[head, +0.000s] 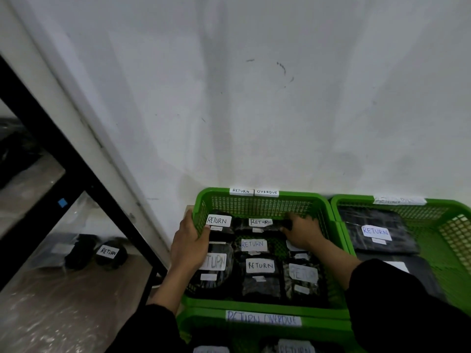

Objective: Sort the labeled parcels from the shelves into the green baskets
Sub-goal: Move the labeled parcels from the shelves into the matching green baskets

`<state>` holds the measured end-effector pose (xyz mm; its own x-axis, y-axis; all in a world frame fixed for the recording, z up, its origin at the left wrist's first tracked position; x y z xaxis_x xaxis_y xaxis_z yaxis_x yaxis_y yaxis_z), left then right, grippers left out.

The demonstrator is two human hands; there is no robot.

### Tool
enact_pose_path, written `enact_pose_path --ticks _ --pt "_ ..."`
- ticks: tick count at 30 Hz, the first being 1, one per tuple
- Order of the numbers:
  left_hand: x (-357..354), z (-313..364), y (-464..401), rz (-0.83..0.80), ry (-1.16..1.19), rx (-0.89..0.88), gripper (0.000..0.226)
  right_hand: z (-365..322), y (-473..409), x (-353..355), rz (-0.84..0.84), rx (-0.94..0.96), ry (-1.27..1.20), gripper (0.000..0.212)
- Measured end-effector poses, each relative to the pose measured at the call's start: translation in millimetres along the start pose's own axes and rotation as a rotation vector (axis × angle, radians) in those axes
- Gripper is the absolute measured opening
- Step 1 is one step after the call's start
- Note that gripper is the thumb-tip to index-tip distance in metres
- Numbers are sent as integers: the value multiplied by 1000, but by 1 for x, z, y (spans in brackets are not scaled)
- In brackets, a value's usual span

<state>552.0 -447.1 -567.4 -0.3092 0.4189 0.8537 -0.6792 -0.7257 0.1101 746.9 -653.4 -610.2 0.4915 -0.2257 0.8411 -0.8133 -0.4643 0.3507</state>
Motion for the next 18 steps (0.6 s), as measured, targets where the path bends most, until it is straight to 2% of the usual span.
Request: enact_pose_path --ticks 6,12,15,18 --pt "8 6 5 -43 23 0 56 -8 51 25 86 11 -157 63" --pt "11 0 -6 -208 105 -17 46 -12 120 66 159 93 -239 60" --pt "33 20 14 -178 63 -54 63 -13 154 85 191 129 -257 57" --pt "56 48 40 -96 141 -125 53 -13 187 103 225 160 -264 55"
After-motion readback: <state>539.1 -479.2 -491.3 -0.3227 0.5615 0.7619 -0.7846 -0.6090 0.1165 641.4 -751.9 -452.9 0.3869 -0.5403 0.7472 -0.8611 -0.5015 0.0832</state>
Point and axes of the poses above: each hand's wrist, its own y-axis away from the middle knuckle, its own x-axis out of the back of the hand, z = x × y, the point moved 6 cm from there along -y, towards the middle knuckle, and after that the axes turned 11 degrees about -y, right-handed, at the moved point
